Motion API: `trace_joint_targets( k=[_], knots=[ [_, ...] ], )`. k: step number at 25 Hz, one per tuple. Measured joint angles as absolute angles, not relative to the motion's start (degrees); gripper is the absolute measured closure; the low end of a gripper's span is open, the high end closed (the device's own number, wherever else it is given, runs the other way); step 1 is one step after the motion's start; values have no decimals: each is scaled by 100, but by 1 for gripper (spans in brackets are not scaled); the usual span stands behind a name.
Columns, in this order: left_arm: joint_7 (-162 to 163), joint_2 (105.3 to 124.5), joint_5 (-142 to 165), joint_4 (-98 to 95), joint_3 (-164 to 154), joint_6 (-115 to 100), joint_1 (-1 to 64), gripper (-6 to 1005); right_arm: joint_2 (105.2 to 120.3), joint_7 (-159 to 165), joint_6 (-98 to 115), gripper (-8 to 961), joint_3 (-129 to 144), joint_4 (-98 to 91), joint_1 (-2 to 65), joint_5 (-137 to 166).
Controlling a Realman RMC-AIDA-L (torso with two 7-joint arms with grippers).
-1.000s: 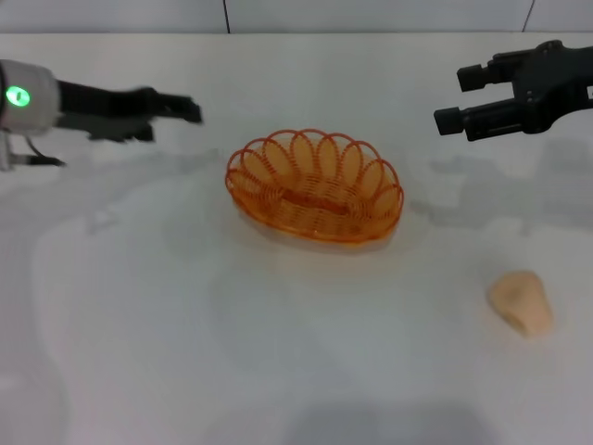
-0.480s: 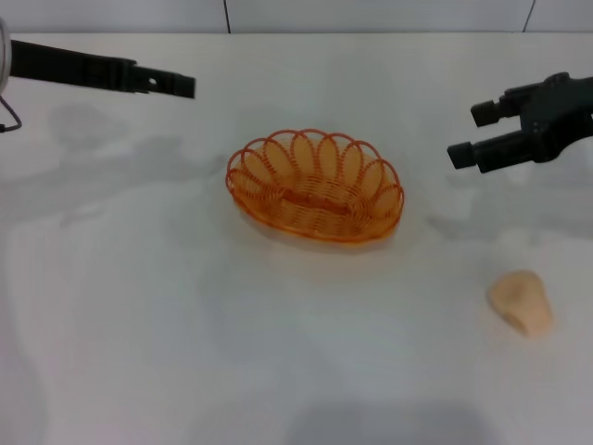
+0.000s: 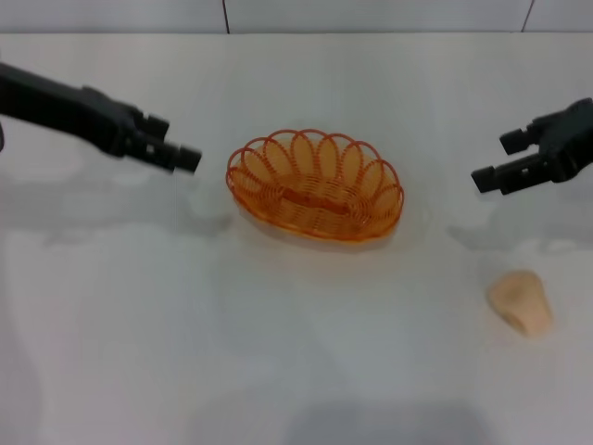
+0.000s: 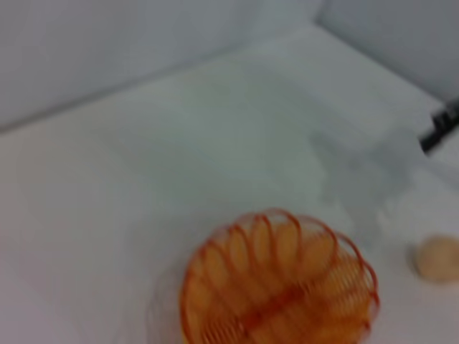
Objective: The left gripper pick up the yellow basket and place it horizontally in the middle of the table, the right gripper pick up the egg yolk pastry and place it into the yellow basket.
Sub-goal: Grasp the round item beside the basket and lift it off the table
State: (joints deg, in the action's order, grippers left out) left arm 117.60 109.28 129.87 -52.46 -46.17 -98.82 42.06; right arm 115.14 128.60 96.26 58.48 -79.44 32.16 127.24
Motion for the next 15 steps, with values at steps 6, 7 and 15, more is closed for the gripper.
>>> trace_joint_targets(
  k=[6,7,15],
  knots=[
    [11685,10936,13210,-5486,-4793,-10164,4184,107,11518,13218,9810,211,6034,-8033,3208,13137],
    [11691,10943,13221,-5525,-4788,-10173,4169,107,11519,13286,9840,211,6126,-8074,3208,13204],
    [11713,10984,13247,-5587,-4766,-10109,4138,107,11536,13893,10216,212,6769,-8409,3281,14318]
  ],
)
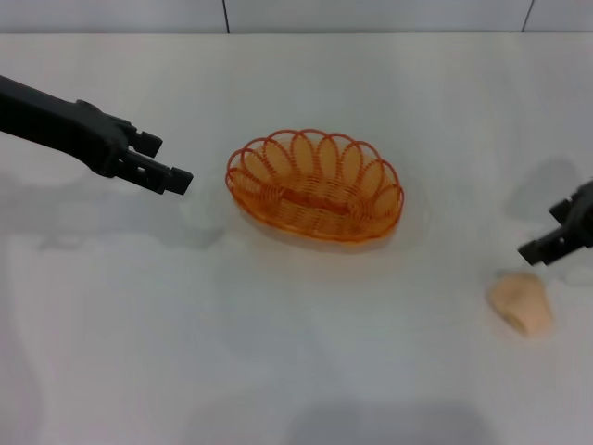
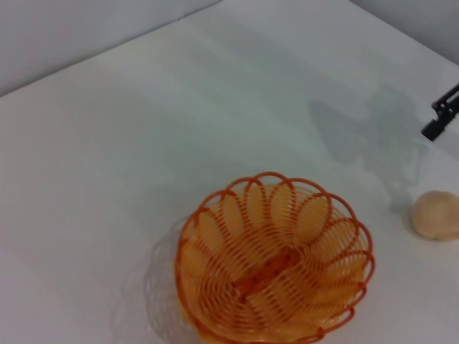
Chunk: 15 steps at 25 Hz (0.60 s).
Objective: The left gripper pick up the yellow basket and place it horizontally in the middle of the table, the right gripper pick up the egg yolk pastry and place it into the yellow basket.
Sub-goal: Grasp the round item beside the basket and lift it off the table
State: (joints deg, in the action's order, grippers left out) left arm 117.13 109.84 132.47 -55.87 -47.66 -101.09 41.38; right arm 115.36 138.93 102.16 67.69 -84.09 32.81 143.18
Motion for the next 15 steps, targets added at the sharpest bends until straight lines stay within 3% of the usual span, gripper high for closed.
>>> trace_joint_targets(
  k=[15],
  knots=[
    [11816,11002,13263,-5573,-4745,-9781,4130,108,11610,14114,10233,213,7212,-8170,3242,14520]
  ],
)
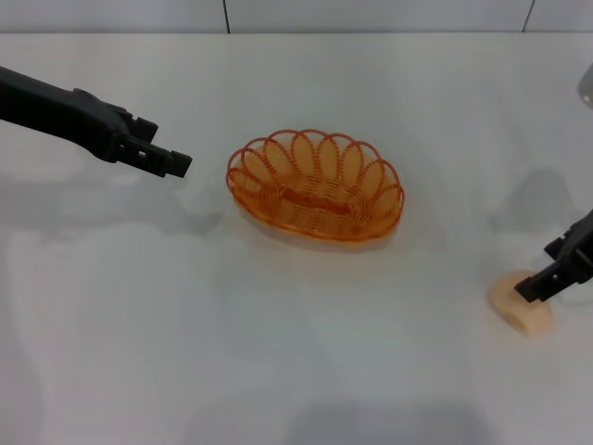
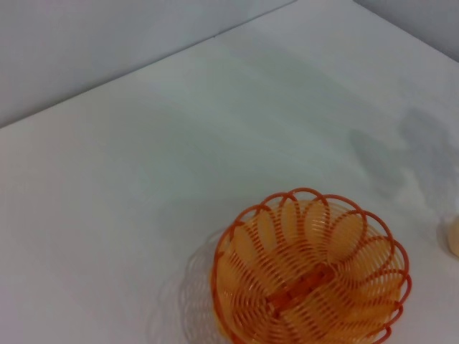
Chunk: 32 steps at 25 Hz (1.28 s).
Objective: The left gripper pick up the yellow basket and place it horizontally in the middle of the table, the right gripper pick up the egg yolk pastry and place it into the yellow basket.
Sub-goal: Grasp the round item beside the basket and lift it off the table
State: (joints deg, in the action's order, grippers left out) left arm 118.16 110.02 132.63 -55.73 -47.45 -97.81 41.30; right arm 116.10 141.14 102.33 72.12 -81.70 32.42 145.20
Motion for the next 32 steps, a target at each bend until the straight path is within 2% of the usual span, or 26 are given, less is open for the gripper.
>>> trace_joint_targets(
  k=[5,16,30,32],
  knots=[
    [11815,11002,13263,-5572,-4746,-9763,4131,108,11619,14138,10050,212,7360,-7982,3258,14441],
    [11817,11001,13263,-5545,-4746,-9697,4114,108,11604,14141,9857,276,7563,-7736,3227,14438],
    [11807,11002,13262,-5546,-4747,-9620,4056,109,11586,14141,9832,486,7576,-7655,3265,14461],
    [11805,11006,13262,-5546,-4753,-9616,4053,109,11584,14141,9833,538,7572,-7650,3273,14466]
  ],
)
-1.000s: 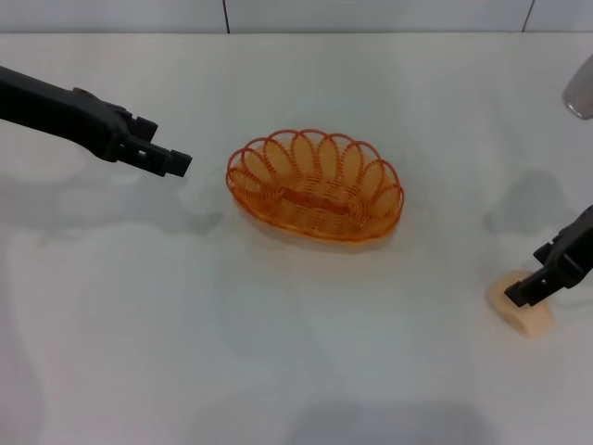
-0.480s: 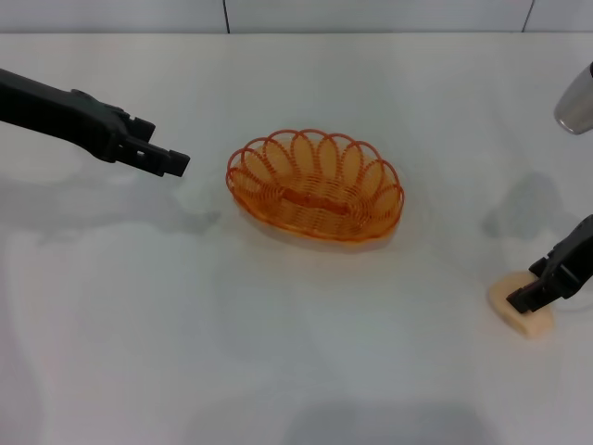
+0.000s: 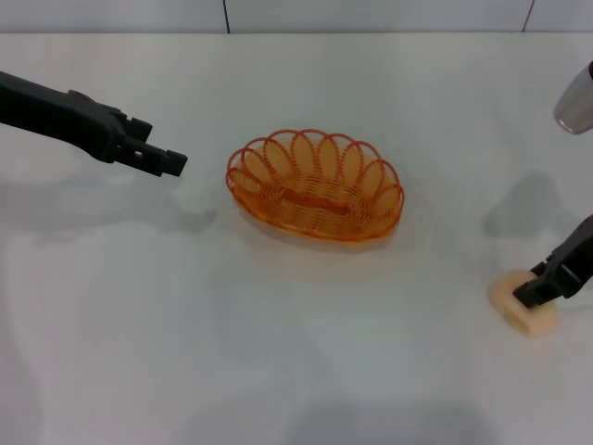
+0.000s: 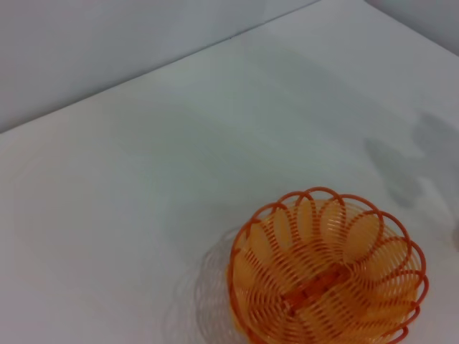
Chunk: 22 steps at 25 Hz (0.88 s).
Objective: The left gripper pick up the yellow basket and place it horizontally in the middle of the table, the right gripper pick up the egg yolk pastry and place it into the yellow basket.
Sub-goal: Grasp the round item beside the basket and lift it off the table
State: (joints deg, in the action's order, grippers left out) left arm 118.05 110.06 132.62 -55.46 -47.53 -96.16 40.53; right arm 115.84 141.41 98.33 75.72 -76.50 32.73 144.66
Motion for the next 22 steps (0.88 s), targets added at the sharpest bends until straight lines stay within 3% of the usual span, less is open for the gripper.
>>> trace_joint_targets(
  k=[3,12,22],
  knots=[
    [11808,11009,13262,-5547,-4752,-9610,4051,109,11583,14140,9834,617,7545,-7651,3283,14450],
    [11780,11009,13262,-5559,-4746,-9610,4047,109,11579,14132,9808,690,7478,-7738,3446,14186],
    [11741,10955,13263,-5590,-4747,-9603,3986,110,11589,14139,9766,766,7448,-7765,4135,13891]
  ],
)
